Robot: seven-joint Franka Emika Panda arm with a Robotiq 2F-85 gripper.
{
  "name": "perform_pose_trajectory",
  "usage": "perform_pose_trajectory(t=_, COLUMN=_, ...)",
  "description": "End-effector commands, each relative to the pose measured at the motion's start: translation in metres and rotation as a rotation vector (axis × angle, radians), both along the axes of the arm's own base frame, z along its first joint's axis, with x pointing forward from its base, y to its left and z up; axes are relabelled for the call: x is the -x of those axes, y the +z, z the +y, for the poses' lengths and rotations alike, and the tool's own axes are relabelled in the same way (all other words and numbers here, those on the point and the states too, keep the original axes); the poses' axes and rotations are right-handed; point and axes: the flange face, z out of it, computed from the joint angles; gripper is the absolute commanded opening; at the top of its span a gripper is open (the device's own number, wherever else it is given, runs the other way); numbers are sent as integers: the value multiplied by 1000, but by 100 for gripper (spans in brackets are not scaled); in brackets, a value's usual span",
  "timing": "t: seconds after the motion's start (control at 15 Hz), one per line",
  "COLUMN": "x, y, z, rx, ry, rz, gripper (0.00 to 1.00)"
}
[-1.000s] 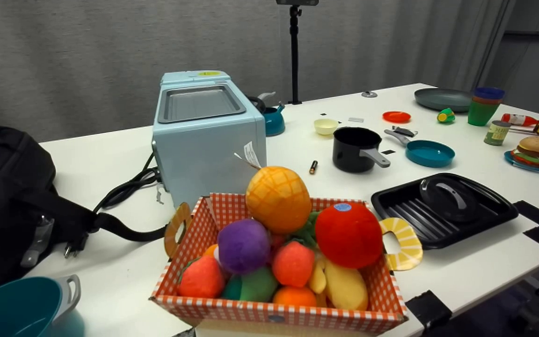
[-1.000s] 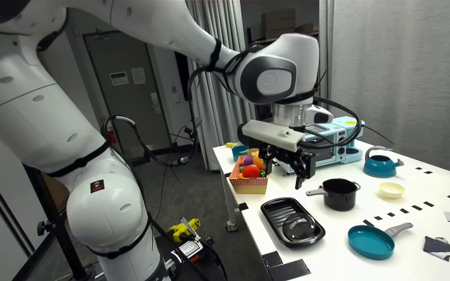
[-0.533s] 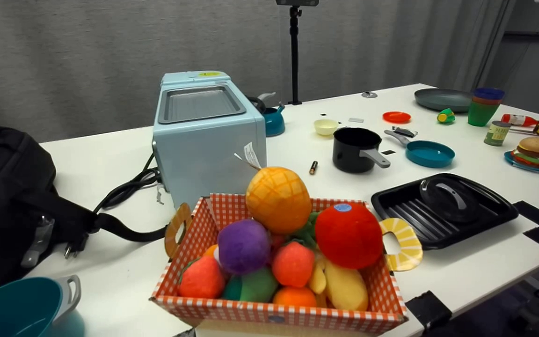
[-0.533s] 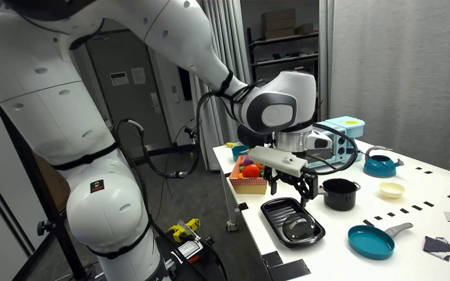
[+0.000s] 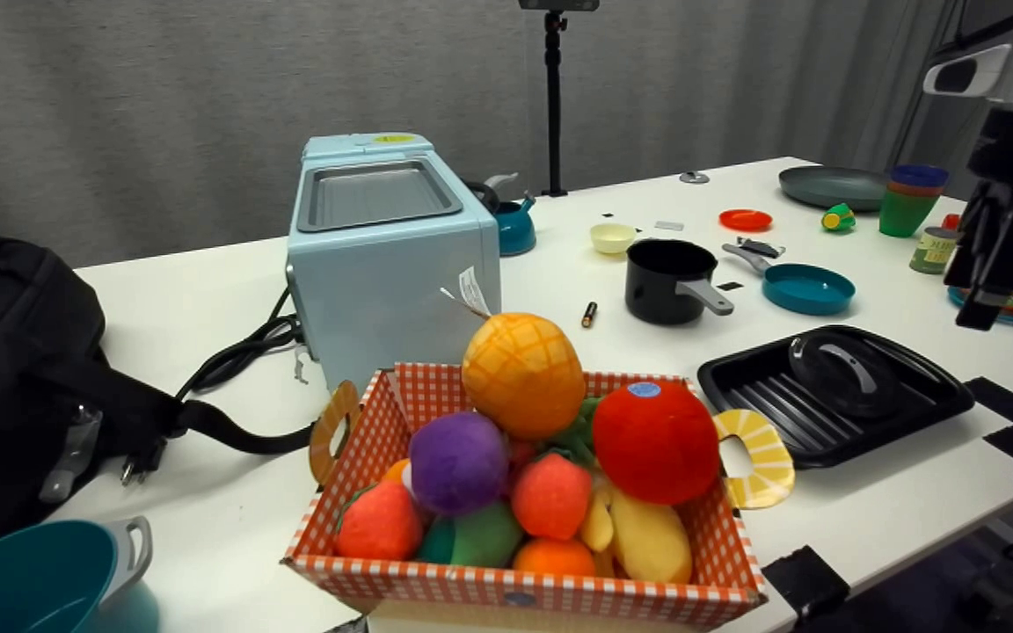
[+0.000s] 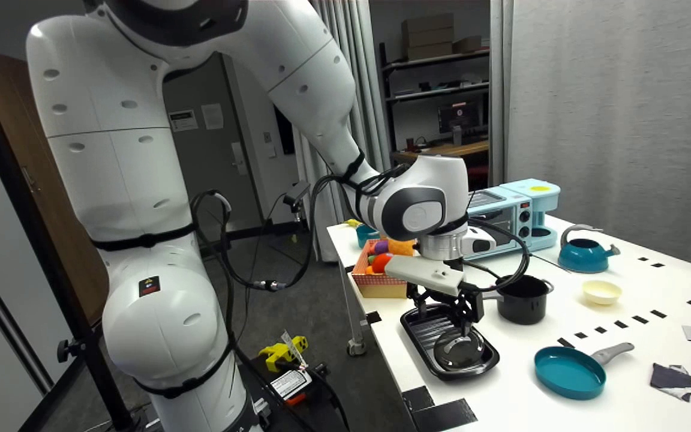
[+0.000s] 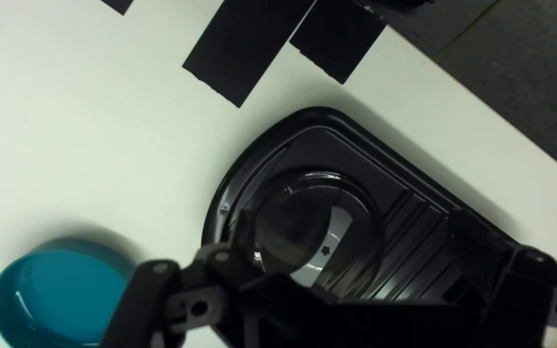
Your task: Pick the lid on the tray and put it on the blue pan
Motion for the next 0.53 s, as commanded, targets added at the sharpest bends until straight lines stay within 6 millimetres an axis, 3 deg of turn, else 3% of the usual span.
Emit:
perform_pose_trajectory(t=0.0, x=0, y=-5, z=4, rx=2, ry=5, rz=8, gripper=100)
perform_pose_trajectory(t=0.47, x=-1, y=-3, z=2, rx=1, ry=0, rz=5, gripper=100)
